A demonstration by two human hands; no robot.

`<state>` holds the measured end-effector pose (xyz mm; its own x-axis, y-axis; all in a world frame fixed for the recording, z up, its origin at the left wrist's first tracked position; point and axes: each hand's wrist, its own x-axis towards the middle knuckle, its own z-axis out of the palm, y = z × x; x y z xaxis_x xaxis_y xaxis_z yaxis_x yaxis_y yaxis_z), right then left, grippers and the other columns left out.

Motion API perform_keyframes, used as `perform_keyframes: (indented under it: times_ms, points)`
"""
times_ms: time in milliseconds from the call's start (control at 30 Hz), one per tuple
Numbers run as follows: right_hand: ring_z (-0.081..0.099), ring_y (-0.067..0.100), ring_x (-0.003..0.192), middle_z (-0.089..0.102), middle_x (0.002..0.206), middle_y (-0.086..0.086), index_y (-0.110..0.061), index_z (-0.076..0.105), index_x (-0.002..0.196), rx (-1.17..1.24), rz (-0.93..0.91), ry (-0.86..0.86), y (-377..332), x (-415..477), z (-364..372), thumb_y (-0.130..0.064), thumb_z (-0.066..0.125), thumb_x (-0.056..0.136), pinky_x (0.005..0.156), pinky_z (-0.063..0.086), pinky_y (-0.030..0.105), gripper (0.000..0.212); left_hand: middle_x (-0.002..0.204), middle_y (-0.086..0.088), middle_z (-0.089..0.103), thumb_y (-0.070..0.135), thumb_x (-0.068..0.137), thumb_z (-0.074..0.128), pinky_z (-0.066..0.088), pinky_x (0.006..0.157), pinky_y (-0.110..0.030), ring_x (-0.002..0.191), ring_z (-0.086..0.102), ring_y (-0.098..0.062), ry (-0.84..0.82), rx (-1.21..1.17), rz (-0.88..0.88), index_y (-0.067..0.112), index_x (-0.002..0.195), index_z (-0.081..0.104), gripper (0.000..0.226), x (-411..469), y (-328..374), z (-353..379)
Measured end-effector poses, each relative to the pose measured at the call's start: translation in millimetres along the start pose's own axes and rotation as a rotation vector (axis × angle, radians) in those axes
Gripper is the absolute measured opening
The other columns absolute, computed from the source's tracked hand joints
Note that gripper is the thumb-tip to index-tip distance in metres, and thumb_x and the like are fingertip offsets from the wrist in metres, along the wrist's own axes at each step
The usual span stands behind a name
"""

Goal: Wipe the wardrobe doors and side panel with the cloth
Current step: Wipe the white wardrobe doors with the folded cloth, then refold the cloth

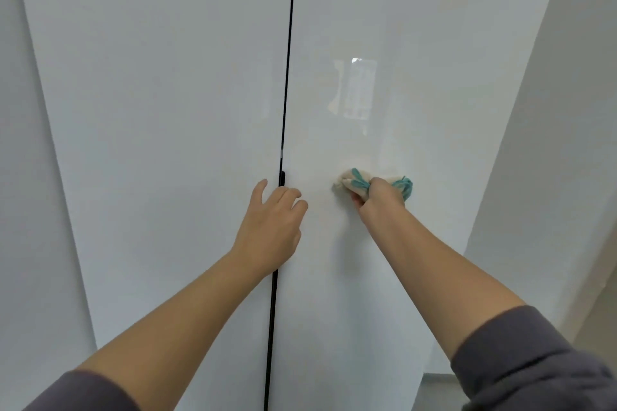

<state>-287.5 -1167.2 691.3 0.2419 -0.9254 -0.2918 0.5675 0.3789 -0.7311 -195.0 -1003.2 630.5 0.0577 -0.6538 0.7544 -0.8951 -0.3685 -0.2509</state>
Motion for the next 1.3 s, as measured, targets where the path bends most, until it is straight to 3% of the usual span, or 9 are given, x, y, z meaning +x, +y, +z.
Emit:
perform_keyframes:
  times_ms: [133,300,400,500,700,867,967,1100,1300]
  points:
    - [0.065,0.028,0.095,0.059,0.119,0.011,-0.008,0.046,0.128,0.018,-0.121,-0.145,-32,-24,14,0.003,0.056,0.087,0.063,0.056,0.041,0.044,0.106,-0.002,0.065,0.005,0.07,0.068,0.04,0.099,-0.049,0.098,0.064,-0.023,0.068,-0.116,-0.145,0.013,0.1,0.068,0.031,26,3,-21]
    - [0.065,0.019,0.092,0.064,0.111,0.007,-0.011,0.051,0.122,-0.174,-0.297,-0.499,-40,-63,2,-0.007,0.061,0.088,0.07,0.054,0.03,0.035,0.12,0.007,0.056,0.016,0.091,0.055,0.034,0.098,-0.03,0.11,0.053,-0.013,0.146,-0.482,-0.46,0.019,0.117,0.061,0.028,40,0,-57]
    - [0.065,0.024,0.103,0.065,0.112,0.01,-0.013,0.055,0.114,-0.266,-0.36,-0.582,-27,-79,-14,-0.007,0.064,0.087,0.089,0.055,0.039,0.029,0.114,0.015,0.054,0.019,0.092,0.057,0.04,0.09,-0.024,0.106,0.053,-0.005,0.206,-0.665,-0.572,0.023,0.115,0.061,0.024,30,-5,-77]
    - [0.065,0.024,0.104,0.066,0.111,0.011,-0.015,0.057,0.109,-0.299,-0.372,-0.633,-9,-98,-28,-0.007,0.066,0.086,0.097,0.051,0.046,0.025,0.109,0.019,0.058,0.023,0.091,0.061,0.041,0.084,-0.015,0.101,0.054,0.002,0.189,-0.717,-0.543,0.027,0.111,0.063,0.02,6,-11,-95]
    - [0.068,0.022,0.098,0.068,0.105,0.009,-0.015,0.058,0.108,-0.377,-0.352,-0.759,48,-159,-38,-0.01,0.069,0.086,0.093,0.053,0.046,0.025,0.103,0.021,0.06,0.04,0.083,0.069,0.042,0.082,-0.014,0.1,0.055,0.0,0.01,-0.685,-0.456,0.033,0.104,0.063,0.023,-63,-22,-128]
    - [0.068,0.022,0.099,0.068,0.107,0.01,-0.014,0.059,0.109,-0.375,-0.277,-0.812,103,-230,-34,-0.01,0.069,0.086,0.093,0.054,0.045,0.026,0.097,0.02,0.063,0.029,0.085,0.069,0.048,0.077,-0.02,0.09,0.058,0.0,0.011,-0.651,-0.557,0.031,0.099,0.063,0.016,-129,-51,-175]
    - [0.067,0.022,0.102,0.068,0.11,0.011,-0.01,0.058,0.115,-0.334,-0.202,-0.862,134,-275,-41,-0.012,0.072,0.084,0.093,0.053,0.041,0.034,0.087,0.017,0.067,0.02,0.089,0.064,0.05,0.072,-0.019,0.081,0.061,-0.004,0.067,-0.714,-0.626,0.025,0.094,0.066,0.008,-173,-62,-212]
    - [0.068,0.019,0.102,0.07,0.107,0.008,-0.005,0.059,0.118,-0.257,-0.129,-0.944,172,-348,-49,-0.028,0.079,0.072,0.082,0.054,0.029,0.055,0.083,0.015,0.067,0.016,0.091,0.061,0.049,0.067,-0.016,0.077,0.062,-0.007,0.201,-0.746,-0.701,0.022,0.094,0.066,0.009,-240,-80,-265]
    - [0.069,0.01,0.092,0.073,0.091,-0.006,-0.011,0.061,0.106,-0.2,-0.072,-1.173,215,-466,-43,-0.031,0.082,0.064,0.074,0.053,0.021,0.051,0.089,0.014,0.063,0.017,0.088,0.053,0.048,0.062,-0.018,0.076,0.06,-0.011,0.51,-0.53,-0.657,0.026,0.096,0.06,0.014,-323,-97,-360]
